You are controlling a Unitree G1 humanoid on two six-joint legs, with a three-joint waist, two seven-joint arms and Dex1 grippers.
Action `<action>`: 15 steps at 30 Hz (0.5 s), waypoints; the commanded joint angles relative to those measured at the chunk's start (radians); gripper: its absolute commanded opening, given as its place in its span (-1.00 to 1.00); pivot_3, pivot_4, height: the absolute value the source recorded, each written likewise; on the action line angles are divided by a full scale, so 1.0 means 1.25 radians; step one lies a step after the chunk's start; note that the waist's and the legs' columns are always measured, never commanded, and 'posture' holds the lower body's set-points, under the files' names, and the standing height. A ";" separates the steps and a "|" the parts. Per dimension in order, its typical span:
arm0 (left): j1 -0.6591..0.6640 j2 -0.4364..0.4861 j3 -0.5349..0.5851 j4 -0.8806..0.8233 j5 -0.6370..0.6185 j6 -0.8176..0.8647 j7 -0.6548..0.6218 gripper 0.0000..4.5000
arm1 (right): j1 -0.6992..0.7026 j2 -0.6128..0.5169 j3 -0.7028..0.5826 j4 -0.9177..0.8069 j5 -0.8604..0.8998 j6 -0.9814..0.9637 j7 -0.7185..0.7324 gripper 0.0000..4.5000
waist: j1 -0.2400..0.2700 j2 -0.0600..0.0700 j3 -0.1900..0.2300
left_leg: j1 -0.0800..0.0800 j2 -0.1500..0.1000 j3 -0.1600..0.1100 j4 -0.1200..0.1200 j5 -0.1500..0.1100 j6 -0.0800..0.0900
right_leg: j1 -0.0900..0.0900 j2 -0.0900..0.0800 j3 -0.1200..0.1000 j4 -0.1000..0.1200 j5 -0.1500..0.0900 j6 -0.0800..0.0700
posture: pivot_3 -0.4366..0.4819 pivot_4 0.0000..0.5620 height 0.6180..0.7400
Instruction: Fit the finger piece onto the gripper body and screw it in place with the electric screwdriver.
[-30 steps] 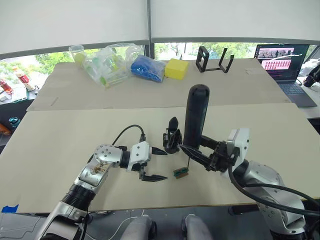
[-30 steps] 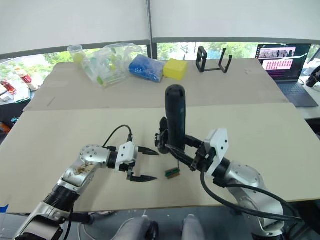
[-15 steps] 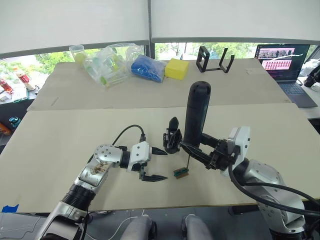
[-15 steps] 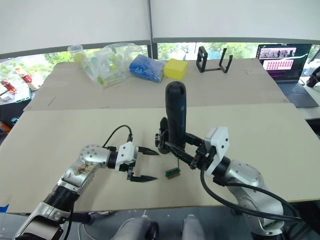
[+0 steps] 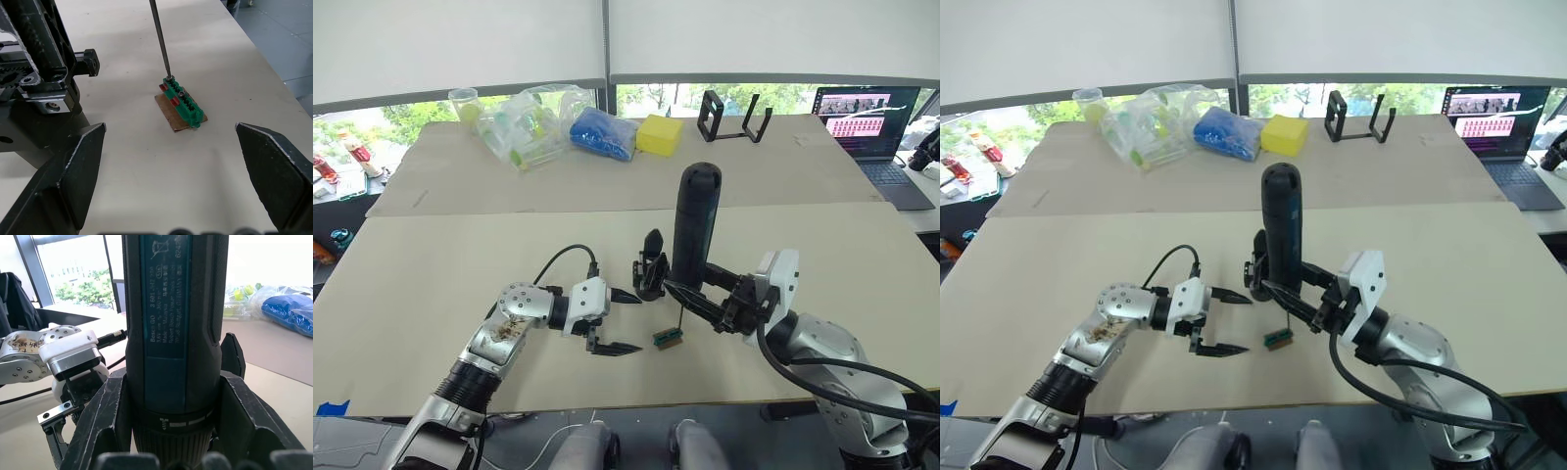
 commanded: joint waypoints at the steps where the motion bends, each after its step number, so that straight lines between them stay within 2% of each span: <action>1: -0.008 0.002 0.008 -0.016 -0.008 -0.009 -0.004 1.00 | -0.005 0.004 -0.017 -0.027 0.004 -0.037 0.007 -0.15 | 0.000 0.000 0.000 | 0.000 0.000 0.000 0.000 0.000 0.000 | 0.000 0.000 0.000 0.000 0.000 0.000 | -0.05 -0.47 1.00; 15: -0.007 0.002 0.008 -0.015 -0.008 -0.009 -0.003 1.00 | -0.006 0.006 -0.017 -0.021 -0.001 -0.040 0.009 -0.15 | 0.000 0.000 0.000 | 0.000 0.000 0.000 0.000 0.000 0.000 | 0.000 0.000 0.000 0.000 0.000 0.000 | -0.05 -0.47 1.00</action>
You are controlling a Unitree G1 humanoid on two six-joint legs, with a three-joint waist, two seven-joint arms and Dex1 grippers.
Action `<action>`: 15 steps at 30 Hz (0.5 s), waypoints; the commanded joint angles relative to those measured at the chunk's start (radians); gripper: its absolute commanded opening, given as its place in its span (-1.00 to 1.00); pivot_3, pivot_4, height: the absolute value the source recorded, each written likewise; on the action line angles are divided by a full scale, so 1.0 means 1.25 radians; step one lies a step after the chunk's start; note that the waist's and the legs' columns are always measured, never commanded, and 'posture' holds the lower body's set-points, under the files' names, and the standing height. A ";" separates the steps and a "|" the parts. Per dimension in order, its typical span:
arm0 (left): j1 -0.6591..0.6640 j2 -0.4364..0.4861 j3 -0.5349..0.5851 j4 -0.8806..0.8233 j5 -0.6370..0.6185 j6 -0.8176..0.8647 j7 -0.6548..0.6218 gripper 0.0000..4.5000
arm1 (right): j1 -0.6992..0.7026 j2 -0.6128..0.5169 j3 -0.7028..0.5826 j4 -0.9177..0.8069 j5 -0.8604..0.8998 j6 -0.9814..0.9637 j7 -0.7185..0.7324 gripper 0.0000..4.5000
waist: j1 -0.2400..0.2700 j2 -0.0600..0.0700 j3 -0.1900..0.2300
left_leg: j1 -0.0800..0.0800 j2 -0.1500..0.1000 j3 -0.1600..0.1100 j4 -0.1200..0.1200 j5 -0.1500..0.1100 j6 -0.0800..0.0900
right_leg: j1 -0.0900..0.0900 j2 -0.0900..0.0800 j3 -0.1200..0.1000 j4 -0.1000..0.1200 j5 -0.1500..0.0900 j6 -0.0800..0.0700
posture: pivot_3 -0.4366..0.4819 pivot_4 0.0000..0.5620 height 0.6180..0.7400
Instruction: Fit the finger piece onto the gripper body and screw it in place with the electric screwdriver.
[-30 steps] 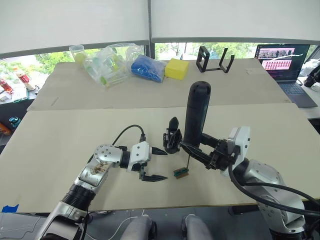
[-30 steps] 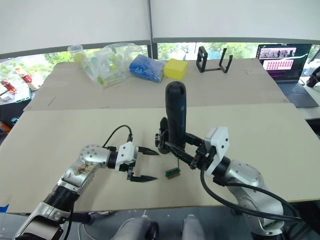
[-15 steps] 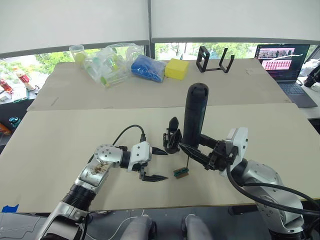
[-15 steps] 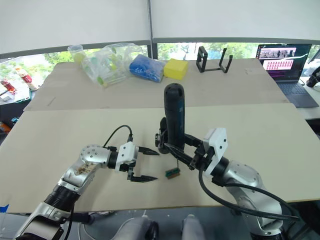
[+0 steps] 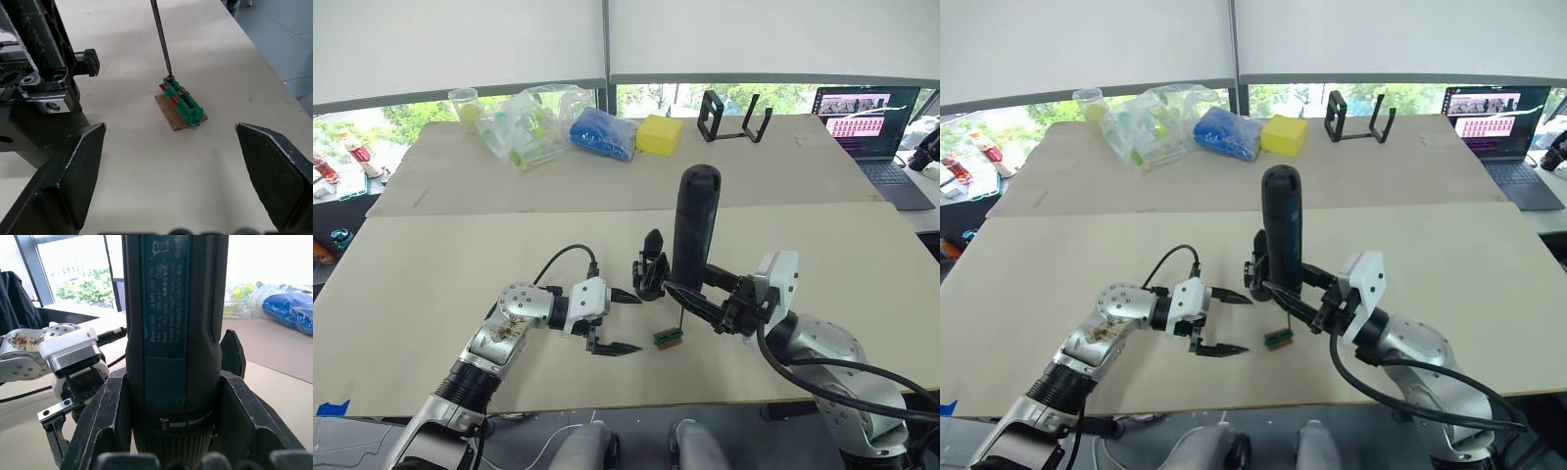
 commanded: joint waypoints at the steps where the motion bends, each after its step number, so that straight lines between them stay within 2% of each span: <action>1: -0.008 0.002 0.008 -0.014 -0.008 -0.010 -0.004 1.00 | -0.009 0.006 -0.017 -0.023 0.005 -0.035 0.004 -0.15 | 0.000 0.000 0.000 | 0.000 0.000 0.000 0.000 0.000 0.000 | 0.000 0.000 0.000 0.000 0.000 0.000 | -0.05 -0.47 1.00; 15: -0.006 0.004 0.009 -0.012 -0.008 -0.013 -0.005 1.00 | -0.014 0.004 -0.019 -0.023 0.009 -0.029 0.004 -0.15 | 0.000 0.000 0.000 | 0.000 0.000 0.000 0.000 0.000 0.000 | 0.000 0.000 0.000 0.000 0.000 0.000 | -0.05 -0.47 1.00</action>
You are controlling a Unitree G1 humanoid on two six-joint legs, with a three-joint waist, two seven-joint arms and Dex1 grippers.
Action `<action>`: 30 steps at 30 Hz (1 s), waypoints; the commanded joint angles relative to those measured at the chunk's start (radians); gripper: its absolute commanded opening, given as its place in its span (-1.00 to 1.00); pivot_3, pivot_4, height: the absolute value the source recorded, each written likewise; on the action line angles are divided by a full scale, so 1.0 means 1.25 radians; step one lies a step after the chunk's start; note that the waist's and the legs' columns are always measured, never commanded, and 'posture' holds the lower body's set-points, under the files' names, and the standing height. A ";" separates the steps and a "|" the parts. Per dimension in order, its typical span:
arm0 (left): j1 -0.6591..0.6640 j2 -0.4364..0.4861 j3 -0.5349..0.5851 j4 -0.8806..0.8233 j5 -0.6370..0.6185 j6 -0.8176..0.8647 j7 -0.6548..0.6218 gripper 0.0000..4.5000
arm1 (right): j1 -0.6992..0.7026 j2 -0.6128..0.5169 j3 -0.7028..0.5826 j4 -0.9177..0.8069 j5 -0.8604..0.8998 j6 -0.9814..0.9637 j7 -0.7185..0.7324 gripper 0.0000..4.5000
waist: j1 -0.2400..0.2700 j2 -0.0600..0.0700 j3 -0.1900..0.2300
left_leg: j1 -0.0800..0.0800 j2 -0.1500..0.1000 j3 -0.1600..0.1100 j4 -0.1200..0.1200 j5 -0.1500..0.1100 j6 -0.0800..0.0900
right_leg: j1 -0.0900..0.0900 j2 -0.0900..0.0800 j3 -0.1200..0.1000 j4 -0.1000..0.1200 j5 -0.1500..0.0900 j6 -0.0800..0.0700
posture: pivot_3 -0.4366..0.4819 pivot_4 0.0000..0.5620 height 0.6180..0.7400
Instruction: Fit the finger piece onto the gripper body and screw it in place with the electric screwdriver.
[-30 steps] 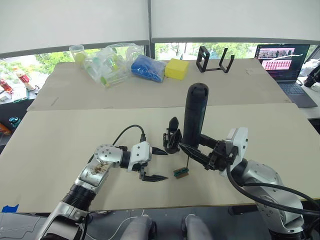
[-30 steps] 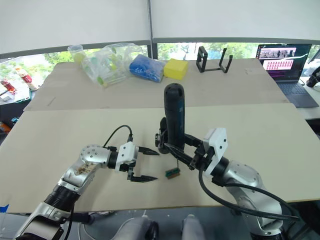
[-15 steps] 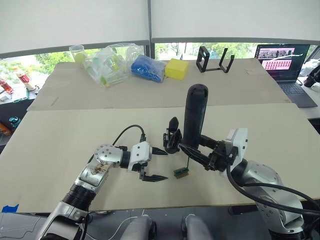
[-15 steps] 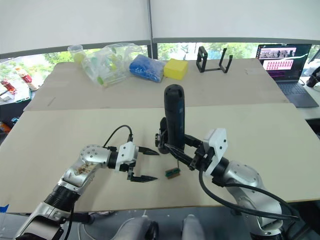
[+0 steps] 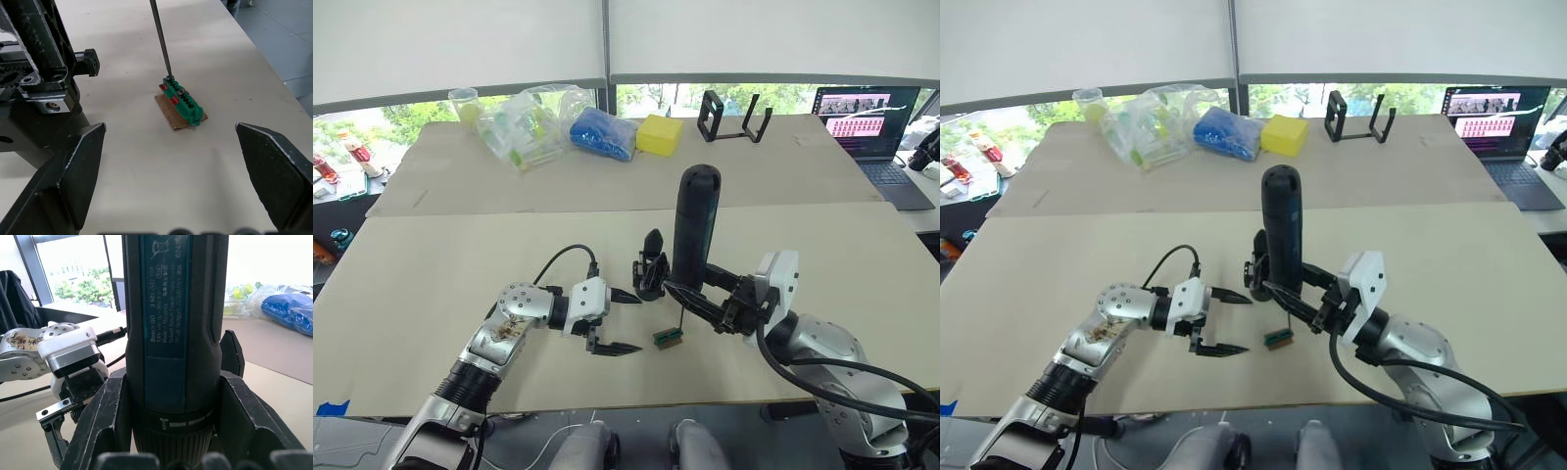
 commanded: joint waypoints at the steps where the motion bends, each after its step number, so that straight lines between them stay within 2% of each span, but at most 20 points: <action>1: -0.006 0.004 0.009 -0.012 -0.008 -0.014 -0.005 1.00 | -0.014 0.003 -0.020 -0.024 0.011 -0.028 0.004 -0.15 | 0.000 0.000 0.000 | 0.000 0.000 0.000 0.000 0.000 0.000 | 0.000 0.000 0.000 0.000 0.000 0.000 | -0.05 -0.47 1.00; 30: -0.008 0.006 0.013 -0.009 -0.008 -0.020 -0.004 1.00 | -0.027 -0.004 -0.024 -0.019 0.016 -0.019 0.007 -0.15 | 0.000 0.000 0.000 | 0.000 0.000 0.000 0.000 0.000 0.000 | 0.000 0.000 0.000 0.000 0.000 0.000 | -0.05 -0.47 1.00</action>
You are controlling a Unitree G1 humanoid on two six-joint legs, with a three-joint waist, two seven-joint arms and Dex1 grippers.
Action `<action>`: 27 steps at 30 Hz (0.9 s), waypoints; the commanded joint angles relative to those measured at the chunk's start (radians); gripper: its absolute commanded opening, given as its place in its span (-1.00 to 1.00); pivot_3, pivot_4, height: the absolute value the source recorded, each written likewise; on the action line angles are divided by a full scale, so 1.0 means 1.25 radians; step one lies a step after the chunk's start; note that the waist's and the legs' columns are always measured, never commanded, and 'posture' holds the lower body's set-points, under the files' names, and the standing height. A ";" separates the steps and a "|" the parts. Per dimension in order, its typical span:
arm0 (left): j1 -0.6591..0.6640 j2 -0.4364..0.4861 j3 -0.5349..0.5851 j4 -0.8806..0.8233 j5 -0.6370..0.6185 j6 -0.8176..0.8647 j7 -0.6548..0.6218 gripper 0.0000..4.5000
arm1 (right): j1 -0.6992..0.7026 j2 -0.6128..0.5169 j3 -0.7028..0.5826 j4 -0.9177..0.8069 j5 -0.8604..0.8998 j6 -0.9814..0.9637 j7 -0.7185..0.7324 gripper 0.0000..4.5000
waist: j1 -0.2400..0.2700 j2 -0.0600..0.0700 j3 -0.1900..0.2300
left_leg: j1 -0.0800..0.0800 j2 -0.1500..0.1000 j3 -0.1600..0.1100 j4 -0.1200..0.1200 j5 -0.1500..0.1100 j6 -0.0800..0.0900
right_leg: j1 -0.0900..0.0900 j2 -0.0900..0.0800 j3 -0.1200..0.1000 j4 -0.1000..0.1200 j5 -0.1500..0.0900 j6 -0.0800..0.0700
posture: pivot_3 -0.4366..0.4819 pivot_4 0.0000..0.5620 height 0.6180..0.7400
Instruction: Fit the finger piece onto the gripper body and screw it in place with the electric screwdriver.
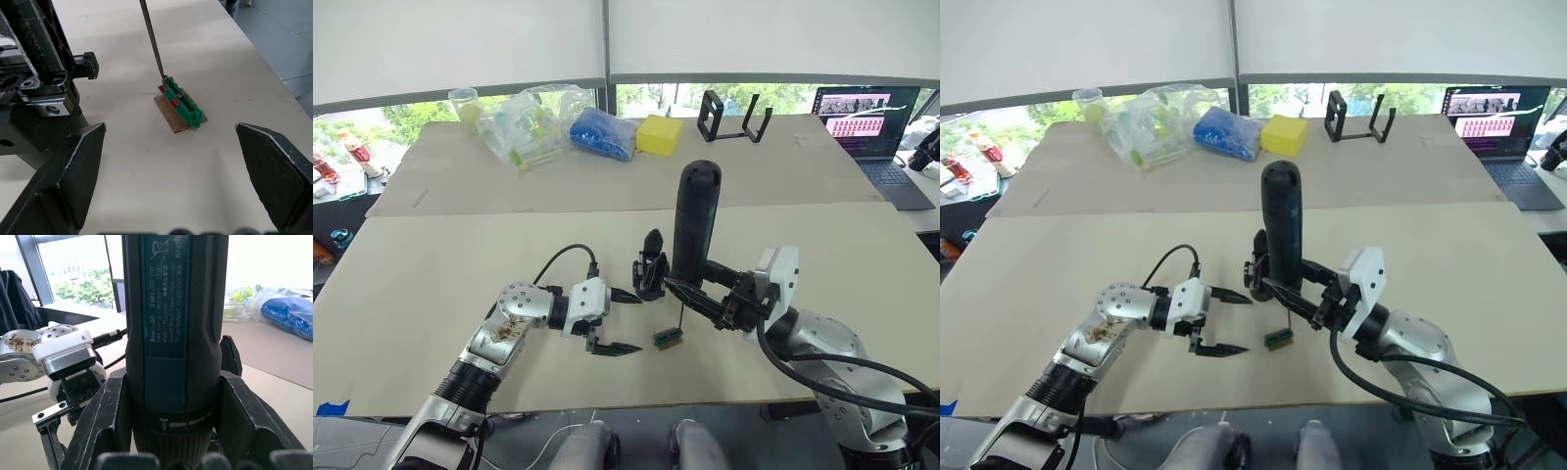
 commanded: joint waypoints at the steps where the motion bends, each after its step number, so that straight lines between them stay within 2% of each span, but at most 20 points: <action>1: -0.007 0.006 0.013 -0.009 -0.008 -0.010 -0.001 1.00 | -0.009 -0.001 -0.022 -0.029 0.014 -0.020 0.003 -0.15 | 0.000 0.000 0.000 | 0.000 0.000 0.000 0.000 0.000 0.000 | 0.000 0.000 0.000 0.000 0.000 0.000 | -0.05 -0.47 1.00; 27: -0.013 0.004 0.010 -0.007 -0.008 -0.008 -0.001 1.00 | 0.010 -0.004 -0.013 -0.047 0.014 -0.021 0.007 -0.15 | 0.000 0.000 0.000 | 0.000 0.000 0.000 0.000 0.000 0.000 | 0.000 0.000 0.000 0.000 0.000 0.000 | -0.05 -0.47 1.00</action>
